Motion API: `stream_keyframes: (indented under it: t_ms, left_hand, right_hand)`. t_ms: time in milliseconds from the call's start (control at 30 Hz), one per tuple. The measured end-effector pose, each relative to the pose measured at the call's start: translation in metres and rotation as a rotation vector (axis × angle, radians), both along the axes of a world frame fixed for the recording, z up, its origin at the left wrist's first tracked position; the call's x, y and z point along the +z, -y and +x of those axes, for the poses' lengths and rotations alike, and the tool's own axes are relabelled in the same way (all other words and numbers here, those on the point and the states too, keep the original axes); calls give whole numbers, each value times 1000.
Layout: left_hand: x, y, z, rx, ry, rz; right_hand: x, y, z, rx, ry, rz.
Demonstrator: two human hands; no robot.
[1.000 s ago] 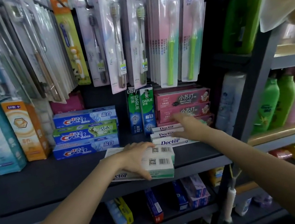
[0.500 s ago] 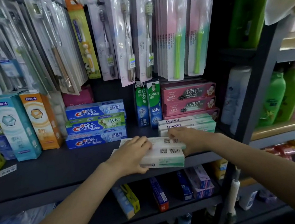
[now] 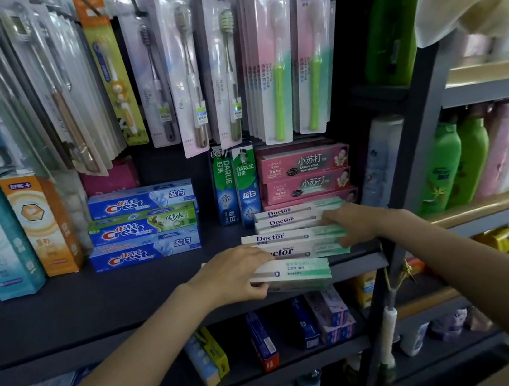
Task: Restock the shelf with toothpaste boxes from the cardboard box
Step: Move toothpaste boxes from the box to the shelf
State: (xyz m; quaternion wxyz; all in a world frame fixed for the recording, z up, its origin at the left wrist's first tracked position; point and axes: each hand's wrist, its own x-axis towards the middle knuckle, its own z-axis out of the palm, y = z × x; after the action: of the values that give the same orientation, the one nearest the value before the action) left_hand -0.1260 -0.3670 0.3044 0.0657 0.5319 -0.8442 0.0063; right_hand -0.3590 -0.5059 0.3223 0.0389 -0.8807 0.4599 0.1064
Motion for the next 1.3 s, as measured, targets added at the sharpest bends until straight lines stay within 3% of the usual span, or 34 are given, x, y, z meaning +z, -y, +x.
stream_keyframes:
  t_ms: [100,300,467,733,833,900,933,1033,1100,1167,1300]
  left_hand:
    - [-2,5,-2,7,-11,29]
    - [4,10,1,-4,1,75]
    - [22,23,-3,7,-69,-17]
    - [48,62,-5,108,-42,-82]
    - [52,77,-15,122,-25,-34]
    - [49,89,-23,127,-20,-7]
    - [46,94,-28,129,-18,-12]
    - [41,108,-42,138,-10,-75]
    - [35,112,-51,133,-16,-122]
    - [25,107,-53,149,-85,-253]
    - [1,79,-33,351,-572,-466]
  right_hand:
    - [-2,-4,10,76,-32,-102]
    - [15,-7,24,152,167,-151]
    - [59,22,11,60,287,-293]
    - [20,49,22,-70,256,-359]
    - [23,46,16,-160,527,-444]
    - [36,36,13,-154,813,-369]
    - [43,30,11,-86,860,-274]
    - [43,24,12,124,499,-117]
    - [35,27,13,112,314,-209]
    - [28,29,13,84,272,-278]
    - [29,26,9,56,212,-328]
